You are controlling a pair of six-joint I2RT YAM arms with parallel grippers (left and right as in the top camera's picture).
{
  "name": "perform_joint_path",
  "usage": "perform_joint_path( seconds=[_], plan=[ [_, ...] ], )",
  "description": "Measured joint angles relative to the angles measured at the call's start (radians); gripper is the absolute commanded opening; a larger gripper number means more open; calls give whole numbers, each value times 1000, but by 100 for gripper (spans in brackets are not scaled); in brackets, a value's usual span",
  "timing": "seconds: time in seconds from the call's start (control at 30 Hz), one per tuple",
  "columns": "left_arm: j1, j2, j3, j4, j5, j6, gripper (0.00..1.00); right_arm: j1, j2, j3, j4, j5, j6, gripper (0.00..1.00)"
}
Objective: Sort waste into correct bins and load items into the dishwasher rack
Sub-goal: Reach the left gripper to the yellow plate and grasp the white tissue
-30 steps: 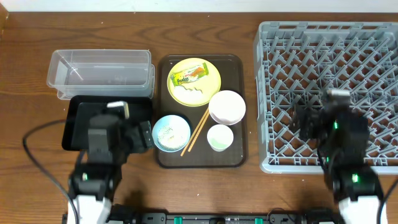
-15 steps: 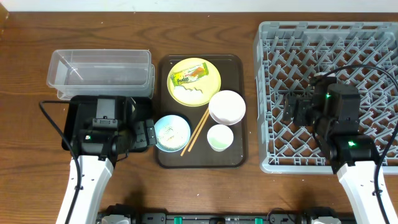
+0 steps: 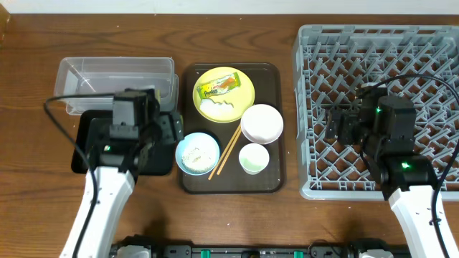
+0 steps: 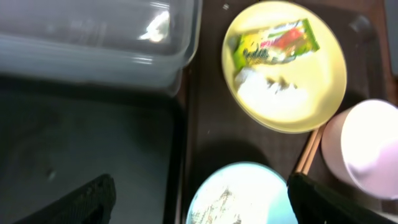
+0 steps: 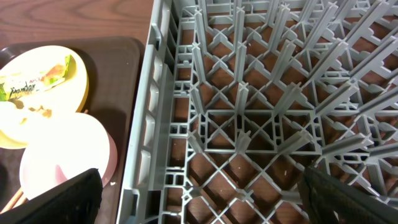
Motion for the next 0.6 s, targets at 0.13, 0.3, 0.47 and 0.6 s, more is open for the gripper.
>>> perform_joint_path(
  seconds=[0.13,0.3,0.47,0.6],
  plan=[
    [-19,105,109,5,0,0,88,0,0,0,0,0,0,99],
    [-78,237,259,13,0,-3,87,0,0,0,0,0,0,99],
    [-154,365,314,61,3,-84,88,0,0,0,0,0,0,99],
    [-201,470,315,83,3,-219,88,0,0,0,0,0,0,99]
  ],
)
